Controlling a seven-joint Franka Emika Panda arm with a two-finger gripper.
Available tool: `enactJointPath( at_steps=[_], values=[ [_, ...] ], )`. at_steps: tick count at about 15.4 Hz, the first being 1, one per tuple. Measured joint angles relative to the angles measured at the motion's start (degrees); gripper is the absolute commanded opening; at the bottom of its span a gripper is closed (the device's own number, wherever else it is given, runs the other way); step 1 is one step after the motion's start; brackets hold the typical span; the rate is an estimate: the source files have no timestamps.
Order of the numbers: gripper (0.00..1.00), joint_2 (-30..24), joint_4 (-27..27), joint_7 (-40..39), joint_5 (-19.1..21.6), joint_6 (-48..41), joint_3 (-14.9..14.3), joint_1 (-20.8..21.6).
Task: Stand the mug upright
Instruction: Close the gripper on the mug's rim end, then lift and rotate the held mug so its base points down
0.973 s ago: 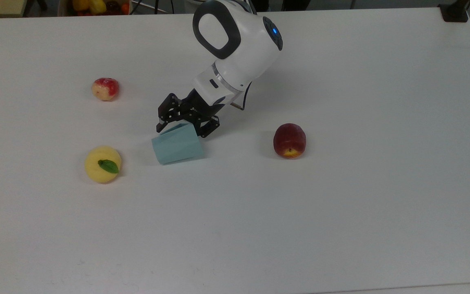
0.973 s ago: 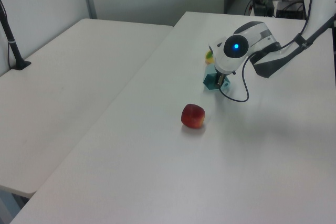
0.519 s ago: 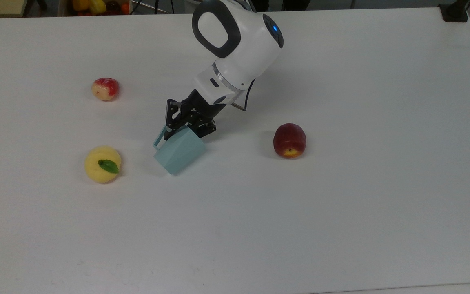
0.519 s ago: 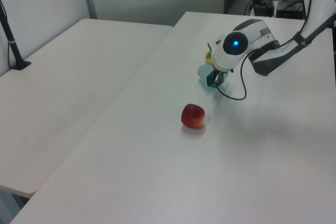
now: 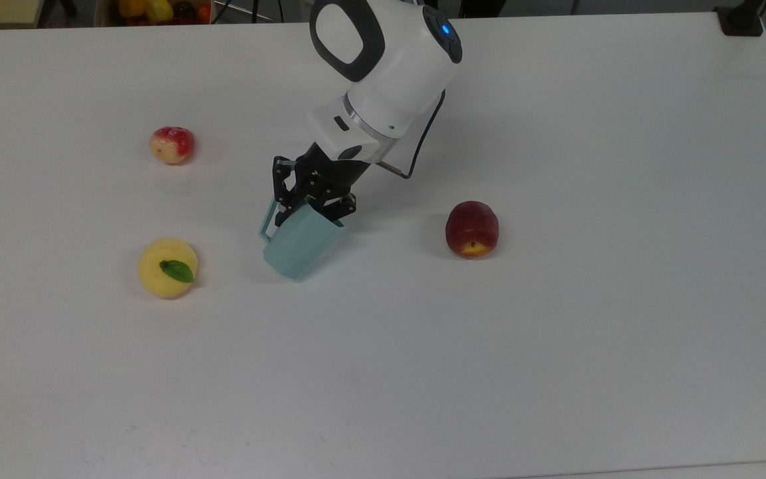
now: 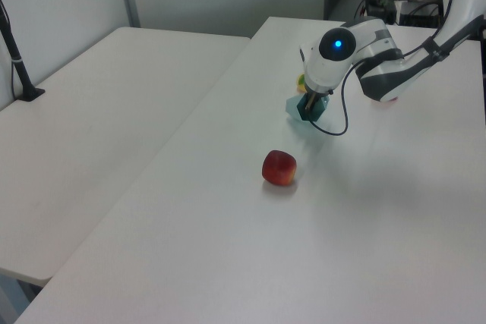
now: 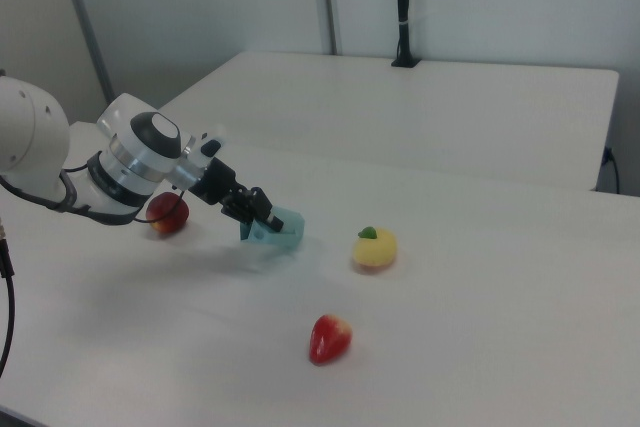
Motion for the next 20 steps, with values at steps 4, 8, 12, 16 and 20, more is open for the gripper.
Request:
enactJointPath(
  at_steps=[4, 8, 12, 16, 20],
  values=[
    [0.0, -0.2, 2.9, -1.8, 12.8, 0.1, 0.0, 0.0],
    [0.0, -1.1, 6.2, -7.2, 27.2, 0.1, 0.0, -1.2],
    [0.0, -1.5, 9.9, -11.5, 37.8, -3.6, -0.1, -2.8],
    [0.0, -1.6, 13.7, -15.2, 47.3, -12.4, -0.1, -4.1],
    [0.0, -1.6, 15.3, -22.1, 58.0, -21.3, -1.0, -6.9]
  ],
)
